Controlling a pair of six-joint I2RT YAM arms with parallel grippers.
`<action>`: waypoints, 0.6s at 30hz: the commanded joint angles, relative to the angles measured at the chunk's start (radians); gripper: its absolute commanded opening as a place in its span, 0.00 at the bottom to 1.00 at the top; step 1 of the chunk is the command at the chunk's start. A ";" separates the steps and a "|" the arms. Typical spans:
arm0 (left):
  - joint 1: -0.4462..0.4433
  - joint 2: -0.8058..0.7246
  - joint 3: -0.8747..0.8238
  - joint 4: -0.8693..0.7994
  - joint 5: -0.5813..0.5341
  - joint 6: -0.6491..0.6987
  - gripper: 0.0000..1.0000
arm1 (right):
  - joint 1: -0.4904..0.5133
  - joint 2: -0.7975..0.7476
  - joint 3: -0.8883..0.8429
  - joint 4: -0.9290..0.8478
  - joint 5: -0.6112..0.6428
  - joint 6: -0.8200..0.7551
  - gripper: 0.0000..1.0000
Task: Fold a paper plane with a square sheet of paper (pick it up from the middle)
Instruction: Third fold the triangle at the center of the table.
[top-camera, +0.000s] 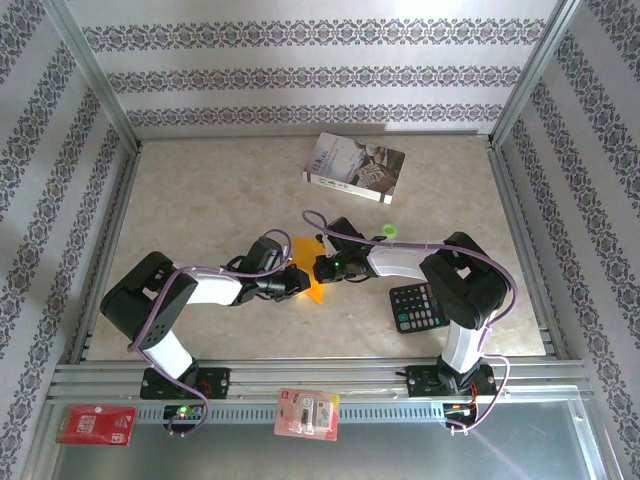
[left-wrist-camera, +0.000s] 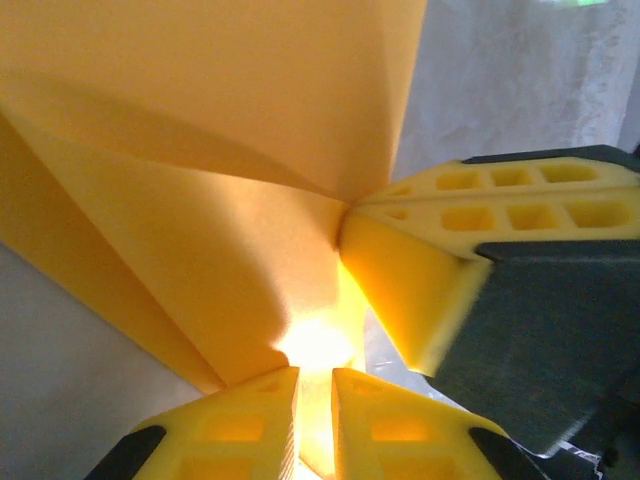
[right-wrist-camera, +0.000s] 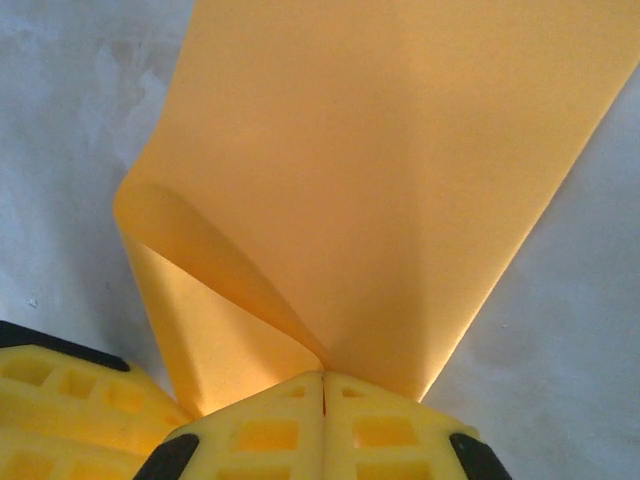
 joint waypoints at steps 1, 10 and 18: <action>0.032 -0.053 0.015 -0.022 0.018 0.020 0.16 | -0.018 0.043 -0.030 -0.077 0.046 -0.011 0.00; 0.109 -0.023 0.057 -0.057 0.054 0.064 0.15 | -0.018 0.044 -0.028 -0.075 0.043 -0.014 0.00; 0.113 0.001 0.082 -0.055 0.075 0.082 0.17 | -0.017 0.046 -0.031 -0.074 0.044 -0.010 0.00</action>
